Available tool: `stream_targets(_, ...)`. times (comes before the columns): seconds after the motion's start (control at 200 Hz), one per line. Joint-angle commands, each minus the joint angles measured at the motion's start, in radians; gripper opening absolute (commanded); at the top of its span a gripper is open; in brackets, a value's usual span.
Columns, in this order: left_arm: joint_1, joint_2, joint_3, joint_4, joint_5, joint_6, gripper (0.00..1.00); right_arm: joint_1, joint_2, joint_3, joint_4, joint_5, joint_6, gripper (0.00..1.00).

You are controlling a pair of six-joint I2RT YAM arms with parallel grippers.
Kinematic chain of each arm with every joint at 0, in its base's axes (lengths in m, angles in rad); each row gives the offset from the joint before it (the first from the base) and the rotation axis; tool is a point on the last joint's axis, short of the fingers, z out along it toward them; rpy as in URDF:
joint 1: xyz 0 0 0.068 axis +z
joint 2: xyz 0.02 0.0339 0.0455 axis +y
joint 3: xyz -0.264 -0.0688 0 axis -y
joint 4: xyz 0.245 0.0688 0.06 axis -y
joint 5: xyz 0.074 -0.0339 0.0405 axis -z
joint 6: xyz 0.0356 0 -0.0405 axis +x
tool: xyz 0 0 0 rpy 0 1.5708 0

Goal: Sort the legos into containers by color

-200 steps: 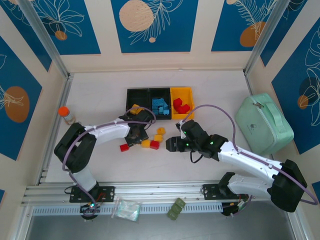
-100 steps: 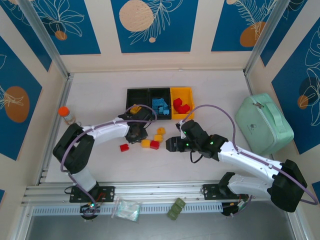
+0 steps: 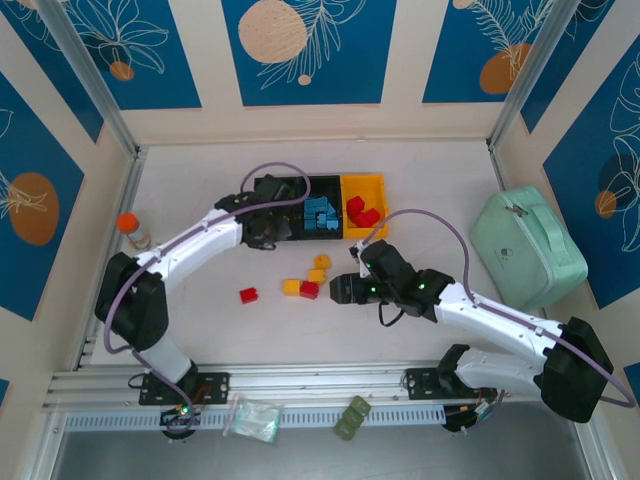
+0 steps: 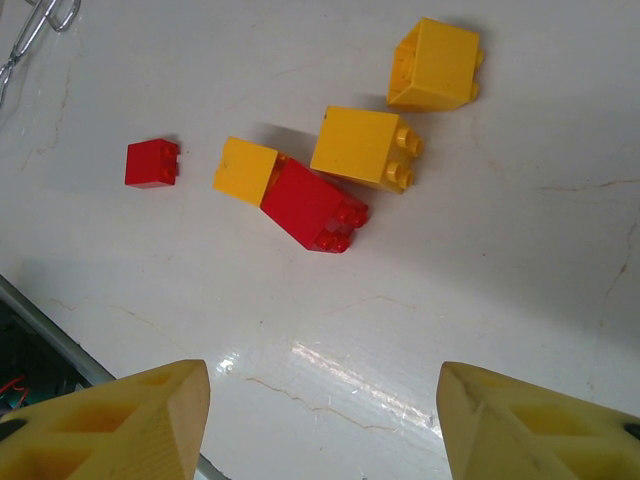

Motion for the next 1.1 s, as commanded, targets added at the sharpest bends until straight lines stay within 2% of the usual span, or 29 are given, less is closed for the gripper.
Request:
stream_targets(0.0, 0.042, 0.074, 0.082, -0.055, -0.024, 0.089, 0.24, 0.007, 0.003, 0.018, 0.005, -0.002, 0.006, 0.62)
stream_targets(0.175, 0.085, 0.211, 0.244, -0.071, -0.059, 0.149, 0.25, 0.006, 0.007, 0.021, -0.005, 0.004, 0.007, 0.62)
stream_targets(0.375, 0.123, 0.374, 0.411, -0.093, -0.043, 0.175, 0.26, 0.001, 0.011, 0.028, -0.022, 0.013, 0.008, 0.62)
stream_targets(0.705, 0.158, 0.547, 0.554, -0.097, 0.037, 0.172, 0.33, -0.017, 0.033, 0.068, -0.060, 0.015, -0.002, 0.62)
stream_targets(0.785, 0.158, 0.565, 0.572, -0.102, 0.044, 0.175, 0.37, -0.019, 0.046, 0.081, -0.061, 0.014, -0.007, 0.62)
stream_targets(0.915, 0.159, 0.554, 0.573, -0.102, 0.043, 0.175, 0.56, -0.019, 0.068, 0.095, -0.061, 0.012, -0.011, 0.62)
stream_targets(1.096, 0.158, 0.476, 0.528, -0.077, 0.063, 0.181, 0.59, -0.018, 0.083, 0.106, -0.059, 0.011, -0.018, 0.62)
